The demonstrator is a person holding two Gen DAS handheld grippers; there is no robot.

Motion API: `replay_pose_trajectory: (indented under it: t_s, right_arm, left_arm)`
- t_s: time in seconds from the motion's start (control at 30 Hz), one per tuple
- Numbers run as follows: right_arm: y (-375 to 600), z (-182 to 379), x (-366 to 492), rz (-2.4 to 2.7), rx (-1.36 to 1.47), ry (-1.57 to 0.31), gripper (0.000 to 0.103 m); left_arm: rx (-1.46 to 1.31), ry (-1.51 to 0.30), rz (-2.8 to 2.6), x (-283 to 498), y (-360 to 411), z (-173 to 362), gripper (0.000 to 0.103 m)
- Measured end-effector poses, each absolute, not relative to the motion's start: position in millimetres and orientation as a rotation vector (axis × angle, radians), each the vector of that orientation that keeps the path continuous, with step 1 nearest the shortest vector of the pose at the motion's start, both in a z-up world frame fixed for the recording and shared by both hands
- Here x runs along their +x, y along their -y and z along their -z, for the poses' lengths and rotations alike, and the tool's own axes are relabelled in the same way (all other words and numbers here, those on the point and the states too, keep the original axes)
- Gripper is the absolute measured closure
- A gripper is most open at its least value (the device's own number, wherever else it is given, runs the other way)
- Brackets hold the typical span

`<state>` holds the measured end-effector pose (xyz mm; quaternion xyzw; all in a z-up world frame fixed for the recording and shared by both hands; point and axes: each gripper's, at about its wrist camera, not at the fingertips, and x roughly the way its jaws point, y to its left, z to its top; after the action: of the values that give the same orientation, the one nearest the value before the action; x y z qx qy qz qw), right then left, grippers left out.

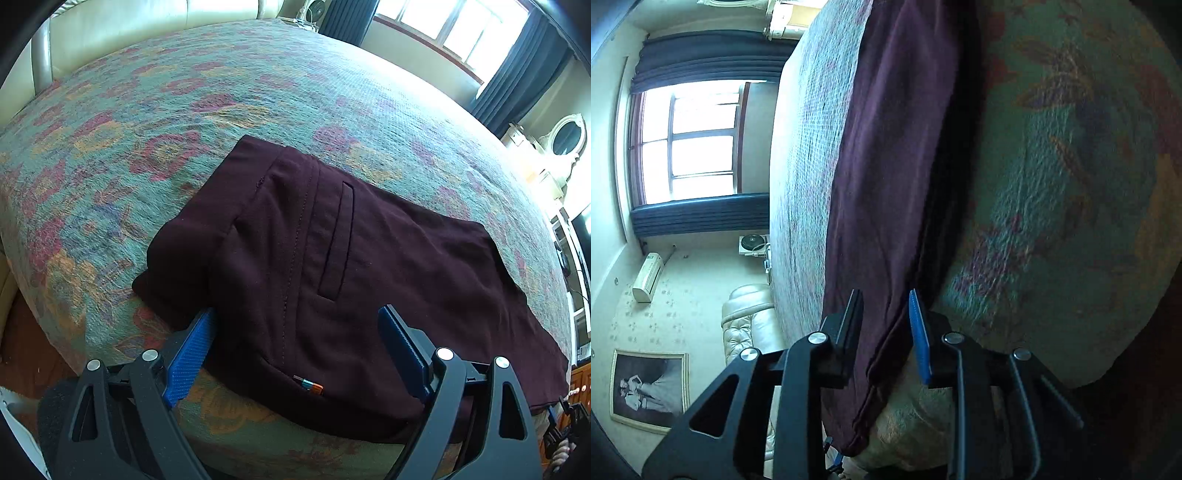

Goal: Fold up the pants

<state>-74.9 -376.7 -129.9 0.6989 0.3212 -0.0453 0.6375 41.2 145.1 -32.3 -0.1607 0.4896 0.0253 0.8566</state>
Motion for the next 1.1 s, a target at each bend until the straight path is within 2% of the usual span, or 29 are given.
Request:
replay_pose_trajectory:
  t_s: [0.27,0.3,0.33,0.37,0.47,0.67,0.87,1.1]
  right_arm:
    - [355.5,133.3,-68.9,0.104,1.581,-0.736,0.074]
    - [355.4,129.7,-69.2,0.106,1.568,-0.741,0.077]
    - [355.2,125.1,-66.1,0.112,1.545,-0.751,0.088]
    - [356.2,121.8,-66.5,0.116,1.519,-0.762,0.094]
    - [358.2,122.2,-71.3,0.115,1.52,-0.772,0.097]
    - [362.4,139.5,-77.2,0.103,1.601,-0.753,0.098]
    - [345.2,105.6,-81.7,0.077,1.573,-0.752,0.091]
    - [302.4,108.8,-56.3,0.021,1.545,-0.871,0.088]
  left_arm:
    - [-0.331,-1.021,-0.048,40.0,-144.5,32.7,0.016]
    - [-0.332,-1.021,-0.047,39.9,-144.9,32.6,0.016]
    - [-0.333,-1.021,-0.046,39.9,-145.1,32.6,0.016]
    - [-0.332,-1.021,-0.045,39.9,-145.0,32.6,0.016]
    - [-0.322,-1.023,-0.041,39.4,-144.4,32.6,0.016]
    - [-0.309,-1.024,-0.026,38.8,-144.3,33.2,0.016]
    - [-0.303,-1.022,-0.019,38.7,-144.1,33.3,0.016]
    - [-0.311,-1.024,-0.009,38.2,-146.3,32.5,0.016]
